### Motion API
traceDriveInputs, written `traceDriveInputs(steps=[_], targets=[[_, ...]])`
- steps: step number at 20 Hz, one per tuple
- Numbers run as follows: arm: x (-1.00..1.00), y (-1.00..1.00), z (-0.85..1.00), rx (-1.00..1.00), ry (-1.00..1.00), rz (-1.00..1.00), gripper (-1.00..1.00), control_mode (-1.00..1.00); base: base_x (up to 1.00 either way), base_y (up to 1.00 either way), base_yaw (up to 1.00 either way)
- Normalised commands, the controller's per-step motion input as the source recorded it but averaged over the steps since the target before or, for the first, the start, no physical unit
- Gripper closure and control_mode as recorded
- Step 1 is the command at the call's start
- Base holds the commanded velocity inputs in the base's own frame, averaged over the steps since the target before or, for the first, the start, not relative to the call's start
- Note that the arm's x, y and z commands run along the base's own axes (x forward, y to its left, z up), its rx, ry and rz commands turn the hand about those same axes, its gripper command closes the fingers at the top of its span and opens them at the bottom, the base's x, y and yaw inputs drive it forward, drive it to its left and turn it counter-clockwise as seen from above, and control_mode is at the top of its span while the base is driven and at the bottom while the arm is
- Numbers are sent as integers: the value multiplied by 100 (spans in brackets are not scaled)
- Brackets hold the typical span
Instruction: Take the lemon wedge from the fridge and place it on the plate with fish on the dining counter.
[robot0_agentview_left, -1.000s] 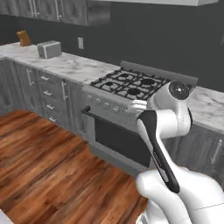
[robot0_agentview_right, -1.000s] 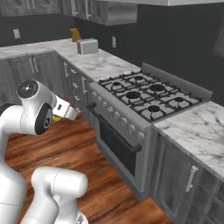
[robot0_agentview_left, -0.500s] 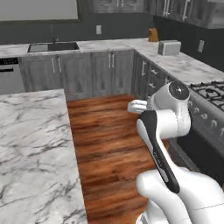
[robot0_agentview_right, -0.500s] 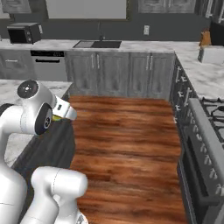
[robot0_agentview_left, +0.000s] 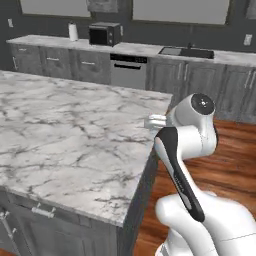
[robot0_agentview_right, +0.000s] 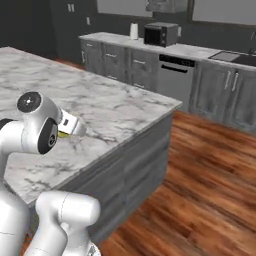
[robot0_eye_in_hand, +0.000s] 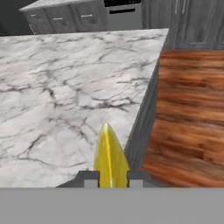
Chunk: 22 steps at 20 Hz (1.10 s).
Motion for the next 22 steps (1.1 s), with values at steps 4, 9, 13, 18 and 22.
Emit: traceDriveInputs(steps=[4, 9, 13, 18, 22], targets=[[0, 0, 0, 0, 0, 0, 100, 100, 0, 0, 100], [0, 0, 0, 0, 0, 0, 100, 100, 0, 0, 100], [0, 0, 0, 0, 0, 0, 100, 100, -2, 23, 93], [0, 0, 0, 0, 0, 0, 100, 100, 2, 26, 45], [0, 0, 0, 0, 0, 0, 100, 100, -86, -65, -2]])
